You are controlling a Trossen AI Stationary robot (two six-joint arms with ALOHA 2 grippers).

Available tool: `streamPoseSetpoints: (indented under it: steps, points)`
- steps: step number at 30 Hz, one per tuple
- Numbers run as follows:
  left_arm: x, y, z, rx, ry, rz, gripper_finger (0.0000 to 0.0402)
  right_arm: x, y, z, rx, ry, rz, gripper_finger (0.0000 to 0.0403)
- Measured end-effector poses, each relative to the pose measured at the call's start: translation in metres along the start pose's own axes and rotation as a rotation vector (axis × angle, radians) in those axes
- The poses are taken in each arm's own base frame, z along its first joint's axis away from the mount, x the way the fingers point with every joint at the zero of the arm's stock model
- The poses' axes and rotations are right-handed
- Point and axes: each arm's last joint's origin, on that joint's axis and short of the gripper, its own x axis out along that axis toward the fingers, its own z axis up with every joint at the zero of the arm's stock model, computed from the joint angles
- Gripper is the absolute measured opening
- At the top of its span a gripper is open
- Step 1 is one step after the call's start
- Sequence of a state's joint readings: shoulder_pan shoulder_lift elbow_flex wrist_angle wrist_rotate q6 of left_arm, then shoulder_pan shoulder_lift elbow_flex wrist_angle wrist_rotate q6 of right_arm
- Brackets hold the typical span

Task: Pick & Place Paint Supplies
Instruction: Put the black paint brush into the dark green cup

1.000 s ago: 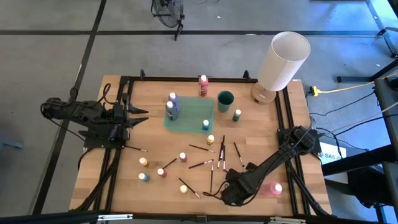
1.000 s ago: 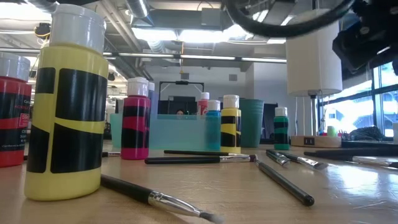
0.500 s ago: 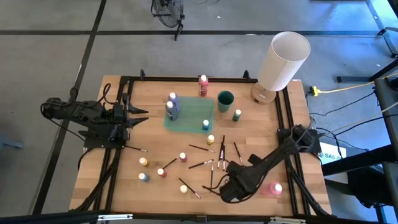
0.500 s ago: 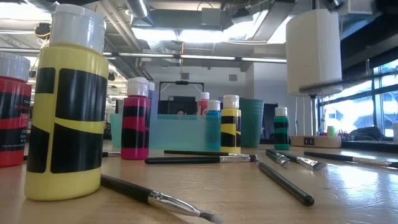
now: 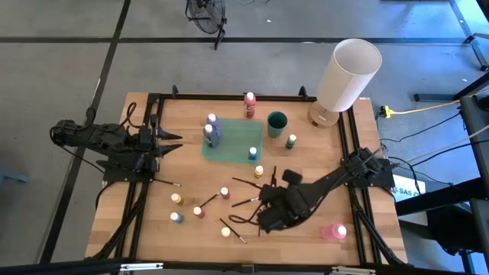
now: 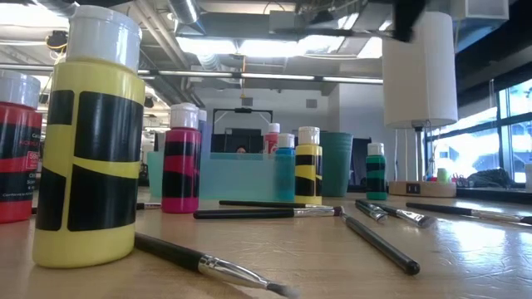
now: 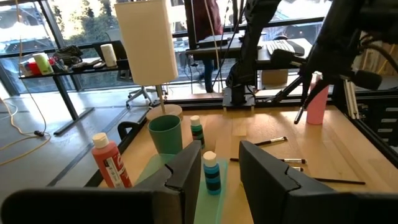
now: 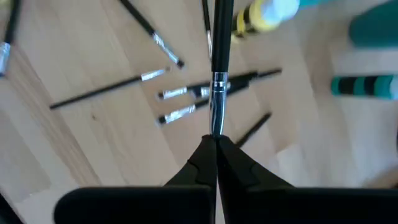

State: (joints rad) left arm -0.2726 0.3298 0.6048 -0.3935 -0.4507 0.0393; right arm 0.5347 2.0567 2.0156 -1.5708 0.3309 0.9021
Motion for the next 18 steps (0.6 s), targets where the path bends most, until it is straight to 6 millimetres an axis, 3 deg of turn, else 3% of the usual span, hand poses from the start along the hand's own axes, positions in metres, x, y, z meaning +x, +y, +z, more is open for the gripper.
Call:
streamPoseSetpoints:
  steps: [11,18]
  points:
    - [0.0,0.0,0.0,0.0,0.0,0.0,0.0104,-0.005,-0.036,0.042,-0.115,-0.066,-0.009,0.0]
    - [0.0,0.0,0.0,0.0,-0.001,0.0,0.0104,-0.007,-0.05,0.055,-0.167,-0.103,-0.045,0.0]
